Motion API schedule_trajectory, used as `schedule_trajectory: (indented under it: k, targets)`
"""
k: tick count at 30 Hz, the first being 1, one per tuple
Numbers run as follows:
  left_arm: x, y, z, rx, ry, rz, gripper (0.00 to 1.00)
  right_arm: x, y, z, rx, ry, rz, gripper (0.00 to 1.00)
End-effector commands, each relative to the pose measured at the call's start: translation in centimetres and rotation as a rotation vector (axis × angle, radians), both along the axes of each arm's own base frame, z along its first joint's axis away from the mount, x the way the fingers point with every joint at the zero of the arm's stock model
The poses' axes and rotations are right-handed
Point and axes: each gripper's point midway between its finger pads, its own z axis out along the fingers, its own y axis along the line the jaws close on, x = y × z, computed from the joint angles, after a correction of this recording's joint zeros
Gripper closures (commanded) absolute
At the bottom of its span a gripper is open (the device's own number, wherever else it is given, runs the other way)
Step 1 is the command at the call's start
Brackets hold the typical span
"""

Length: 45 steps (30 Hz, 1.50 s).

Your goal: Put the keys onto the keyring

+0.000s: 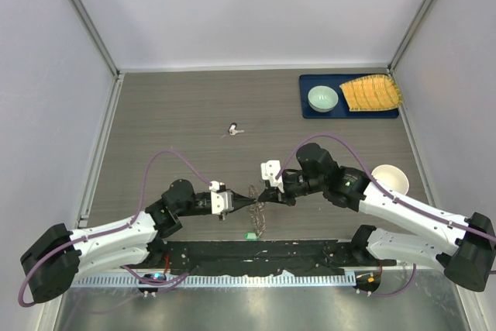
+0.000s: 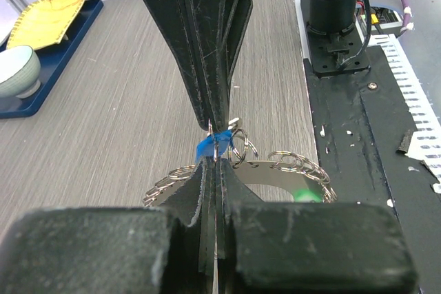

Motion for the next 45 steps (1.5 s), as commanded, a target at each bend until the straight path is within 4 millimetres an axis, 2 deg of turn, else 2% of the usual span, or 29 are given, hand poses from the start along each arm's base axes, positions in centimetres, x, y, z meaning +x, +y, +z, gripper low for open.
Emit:
schedule_trajectory:
  k: [1, 13, 27, 32, 39, 45]
  targets:
    - [0.3, -0.4, 3.5, -0.104, -0.077, 0.004, 1.00, 0.3, 0.0, 0.7, 0.026, -0.027, -0.020, 0.99]
    - [0.5, -0.3, 3.6, -0.113, -0.075, 0.019, 1.00, 0.0, 0.2, 0.4, 0.014, -0.011, 0.001, 0.99]
    - [0.8, -0.1, 5.0, -0.204, -0.049, 0.049, 1.00, -0.6, 0.6, -0.6, -0.031, 0.012, 0.035, 0.99]
    - [1.0, -0.3, 5.0, -0.199, -0.029, 0.058, 1.00, -0.5, 0.7, -0.3, -0.029, 0.000, 0.027, 0.99]
    - [2.1, -0.3, 4.3, -0.173, 0.071, 0.129, 1.00, -0.8, 0.5, -1.0, -0.078, -0.026, 0.026, 0.99]
    - [3.3, 0.6, 4.9, -0.215, 0.180, 0.239, 1.00, -1.2, 0.4, -1.5, -0.108, -0.043, 0.022, 0.99]
